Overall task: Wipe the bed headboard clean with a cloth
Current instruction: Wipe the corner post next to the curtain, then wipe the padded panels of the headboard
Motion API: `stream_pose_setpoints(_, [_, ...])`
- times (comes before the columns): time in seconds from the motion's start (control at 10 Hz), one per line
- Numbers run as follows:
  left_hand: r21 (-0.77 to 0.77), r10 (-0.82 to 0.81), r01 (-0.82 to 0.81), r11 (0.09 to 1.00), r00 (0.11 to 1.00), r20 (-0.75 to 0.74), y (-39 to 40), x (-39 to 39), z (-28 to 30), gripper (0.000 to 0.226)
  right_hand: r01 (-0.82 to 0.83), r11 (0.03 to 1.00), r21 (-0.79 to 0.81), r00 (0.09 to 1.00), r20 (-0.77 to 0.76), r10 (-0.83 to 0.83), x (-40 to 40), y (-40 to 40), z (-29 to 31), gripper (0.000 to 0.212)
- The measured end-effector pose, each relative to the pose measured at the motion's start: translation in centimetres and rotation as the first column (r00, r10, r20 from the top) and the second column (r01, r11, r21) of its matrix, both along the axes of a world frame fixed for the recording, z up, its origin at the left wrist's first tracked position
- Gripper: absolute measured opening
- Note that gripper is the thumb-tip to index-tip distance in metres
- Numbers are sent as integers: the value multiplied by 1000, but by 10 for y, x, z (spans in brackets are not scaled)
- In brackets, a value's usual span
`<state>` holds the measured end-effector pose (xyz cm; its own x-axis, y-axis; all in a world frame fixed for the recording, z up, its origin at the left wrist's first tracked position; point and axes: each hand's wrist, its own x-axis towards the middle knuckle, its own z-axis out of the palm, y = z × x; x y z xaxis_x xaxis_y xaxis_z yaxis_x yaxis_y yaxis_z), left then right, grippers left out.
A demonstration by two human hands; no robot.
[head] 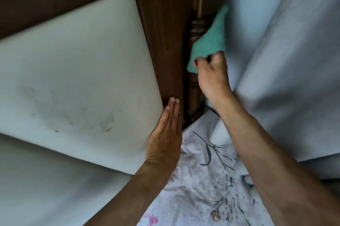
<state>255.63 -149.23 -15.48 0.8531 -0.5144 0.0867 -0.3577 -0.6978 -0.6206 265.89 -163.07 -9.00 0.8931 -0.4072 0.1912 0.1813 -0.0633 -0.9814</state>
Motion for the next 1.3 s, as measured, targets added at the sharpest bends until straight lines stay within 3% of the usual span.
stream_pose_setpoints(0.1, [47,-6,5,999,1000,14,2,1,-1,79,-65,996,-55,997,44,68,6,-8,-17,25])
stream_pose_setpoints(0.2, [33,-13,12,999,1000,24,1,3,-2,82,-116,989,-86,974,-206,97,-3,-12,-73,22])
stream_pose_setpoints(0.3, [0,-13,13,1000,1000,-9,-1,3,-4,77,-230,965,-124,881,-448,152,-13,-25,-124,21])
stream_pose_setpoints(0.4, [-4,-12,12,1000,1000,-25,0,3,-2,78,-279,932,-232,867,-479,141,-11,-36,-132,15])
stream_pose_setpoints(0.5, [-43,-26,25,999,999,-40,-1,4,-3,78,-177,954,-241,937,-338,89,-10,-32,-117,20])
stream_pose_setpoints(0.6, [-52,-11,8,999,998,-62,-1,4,-6,78,-179,970,-165,932,-344,114,-12,-23,-127,29])
stream_pose_setpoints(0.7, [-21,2,-3,1000,997,-74,0,4,-7,82,-178,956,-233,870,-492,42,-19,-17,-144,17])
stream_pose_setpoints(0.9, [-29,32,-37,999,988,-149,-2,-1,-1,77,209,968,-137,965,-131,-227,-41,14,-79,24])
stream_pose_setpoints(1.0, [-25,-2,-4,1000,980,-200,-1,-5,5,75,193,979,-70,976,119,-184,-48,33,-32,33])
stream_pose_setpoints(1.1, [-25,30,-42,999,925,-379,2,-19,9,70,-105,972,-209,986,110,130,-63,60,-9,38])
stream_pose_setpoints(1.2, [-127,85,-143,981,919,-384,8,-39,11,69,-257,911,-322,966,-71,248,-93,83,-13,62])
stream_pose_setpoints(1.3, [-432,-50,-71,899,964,-262,22,-51,26,61,-247,934,-259,968,-31,248,-91,95,33,95])
